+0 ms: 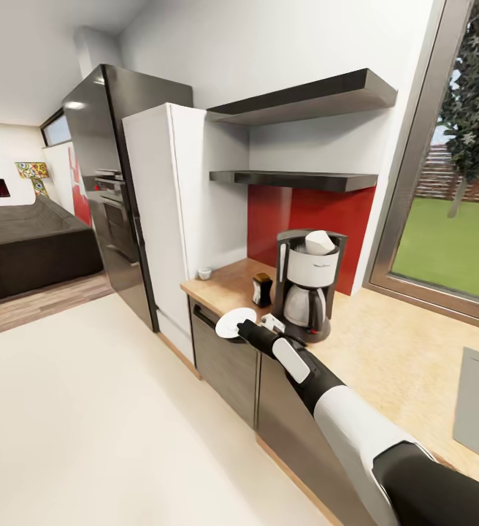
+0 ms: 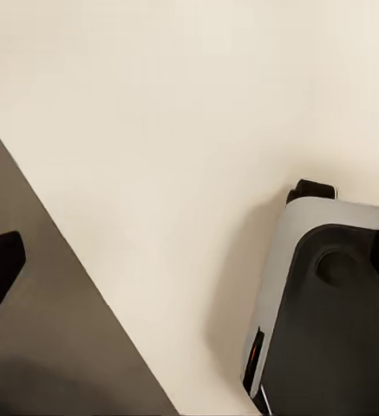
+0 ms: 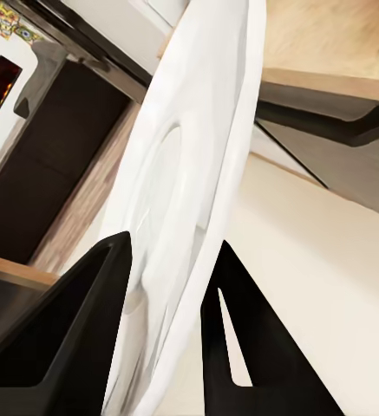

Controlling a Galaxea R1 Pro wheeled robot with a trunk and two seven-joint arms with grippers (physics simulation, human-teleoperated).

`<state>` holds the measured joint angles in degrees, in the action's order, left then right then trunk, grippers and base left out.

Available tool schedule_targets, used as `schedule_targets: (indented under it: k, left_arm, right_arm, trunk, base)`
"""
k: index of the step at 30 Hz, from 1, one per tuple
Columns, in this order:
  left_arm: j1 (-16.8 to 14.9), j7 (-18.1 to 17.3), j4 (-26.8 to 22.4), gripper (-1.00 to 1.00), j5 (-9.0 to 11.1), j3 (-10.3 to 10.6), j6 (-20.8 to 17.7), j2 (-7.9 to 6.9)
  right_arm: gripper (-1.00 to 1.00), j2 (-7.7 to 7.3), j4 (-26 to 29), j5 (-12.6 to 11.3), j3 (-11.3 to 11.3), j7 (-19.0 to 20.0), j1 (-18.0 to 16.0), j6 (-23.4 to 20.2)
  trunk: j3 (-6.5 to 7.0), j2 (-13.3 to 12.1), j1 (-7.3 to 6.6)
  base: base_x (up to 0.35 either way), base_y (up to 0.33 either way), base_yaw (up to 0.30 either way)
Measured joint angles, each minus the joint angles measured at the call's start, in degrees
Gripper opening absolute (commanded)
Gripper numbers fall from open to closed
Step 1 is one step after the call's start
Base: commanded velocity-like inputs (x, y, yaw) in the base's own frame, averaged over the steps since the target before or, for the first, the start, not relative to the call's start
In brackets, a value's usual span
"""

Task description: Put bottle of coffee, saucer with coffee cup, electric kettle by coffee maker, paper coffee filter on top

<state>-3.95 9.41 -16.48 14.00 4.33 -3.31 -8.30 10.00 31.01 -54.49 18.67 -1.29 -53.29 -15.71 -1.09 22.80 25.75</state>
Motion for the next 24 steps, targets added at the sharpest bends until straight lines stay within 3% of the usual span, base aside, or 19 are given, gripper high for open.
schedule_targets:
  k: [1, 3, 12, 24]
  left_arm:
    - [0.0, -0.3, -1.2, 1.00, -3.1, -0.1, 0.2, 0.36]
    - [0.0, -0.4, -1.4, 1.00, -3.6, -0.1, 0.3, 0.44]
    - [0.0, -0.4, -1.5, 1.00, -4.0, -0.1, 0.9, 0.66]
    - [0.0, -0.4, -1.6, 1.00, -4.1, 0.0, 0.9, 0.56]
  right_arm:
    - [-1.00, 0.00, 0.0, 0.0, -0.1, 0.0, 0.0, 0.0]
    - [-1.00, 0.00, 0.0, 0.0, -0.1, 0.0, 0.0, 0.0]
    - [-1.00, 0.00, 0.0, -0.1, -0.3, 0.0, 0.0, 0.0]
    - [-1.00, 0.00, 0.0, -0.2, -0.3, 0.0, 0.0, 0.0]
  trunk:
    - [0.00, 0.0, -0.01]
    - [0.00, 0.0, -0.01]
    - [0.09, 0.0, -0.02]
    - [0.34, 0.0, 0.01]
  base:
    - [0.086, 0.291, 0.000]
    - [0.135, 0.296, 0.000]
    - [0.211, 0.246, -0.125]
    - [0.035, 0.027, -0.248]
